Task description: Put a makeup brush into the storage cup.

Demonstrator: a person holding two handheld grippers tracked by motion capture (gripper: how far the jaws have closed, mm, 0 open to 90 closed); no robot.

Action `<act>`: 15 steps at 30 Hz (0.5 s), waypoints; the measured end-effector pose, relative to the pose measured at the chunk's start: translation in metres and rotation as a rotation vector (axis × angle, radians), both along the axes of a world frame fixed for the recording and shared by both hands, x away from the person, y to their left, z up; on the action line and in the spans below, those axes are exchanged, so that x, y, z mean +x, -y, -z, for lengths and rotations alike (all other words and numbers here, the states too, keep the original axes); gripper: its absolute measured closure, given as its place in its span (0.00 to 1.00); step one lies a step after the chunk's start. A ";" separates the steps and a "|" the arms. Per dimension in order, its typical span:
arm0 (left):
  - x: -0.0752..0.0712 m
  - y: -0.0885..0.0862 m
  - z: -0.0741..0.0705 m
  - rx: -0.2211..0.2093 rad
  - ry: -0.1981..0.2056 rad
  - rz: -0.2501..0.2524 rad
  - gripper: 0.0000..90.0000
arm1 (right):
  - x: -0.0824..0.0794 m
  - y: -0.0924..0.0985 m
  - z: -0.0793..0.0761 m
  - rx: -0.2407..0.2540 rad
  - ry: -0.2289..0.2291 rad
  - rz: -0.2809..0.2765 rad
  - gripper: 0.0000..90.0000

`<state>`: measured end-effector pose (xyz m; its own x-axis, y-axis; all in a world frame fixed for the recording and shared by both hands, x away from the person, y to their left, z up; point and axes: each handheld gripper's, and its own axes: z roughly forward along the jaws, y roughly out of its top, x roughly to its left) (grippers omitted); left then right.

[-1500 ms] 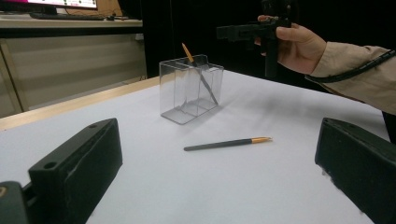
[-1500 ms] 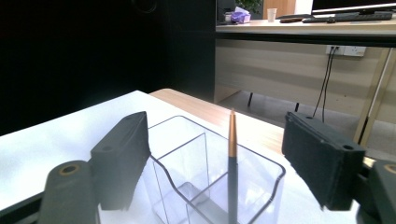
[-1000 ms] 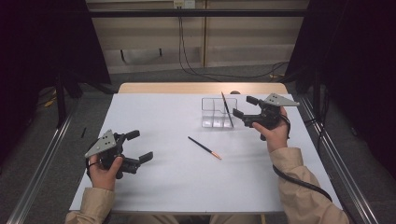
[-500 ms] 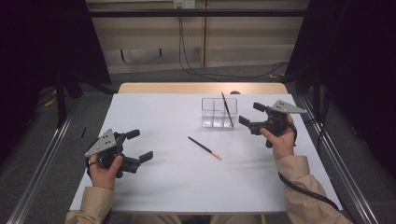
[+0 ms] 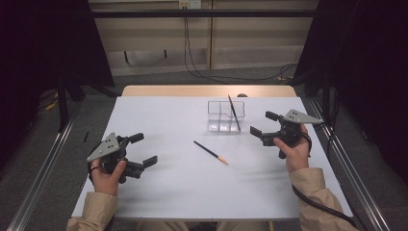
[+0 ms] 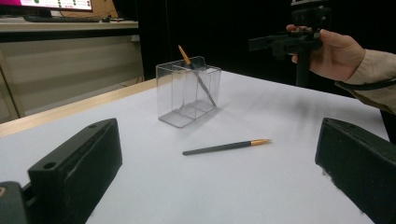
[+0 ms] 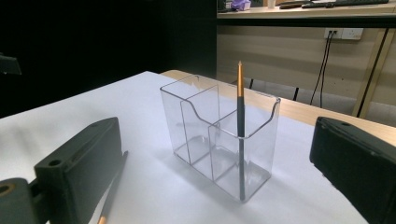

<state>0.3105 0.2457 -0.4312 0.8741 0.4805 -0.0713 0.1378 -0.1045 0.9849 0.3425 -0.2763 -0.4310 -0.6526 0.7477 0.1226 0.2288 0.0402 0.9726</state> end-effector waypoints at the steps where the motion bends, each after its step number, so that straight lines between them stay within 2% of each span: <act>1: 0.000 -0.001 -0.001 0.000 0.001 -0.003 0.00 | -0.001 0.000 0.000 0.002 0.000 0.001 0.02; 15: 0.003 0.001 -0.003 -0.007 0.007 0.007 0.00 | -0.021 0.008 0.003 0.004 -0.016 0.005 0.01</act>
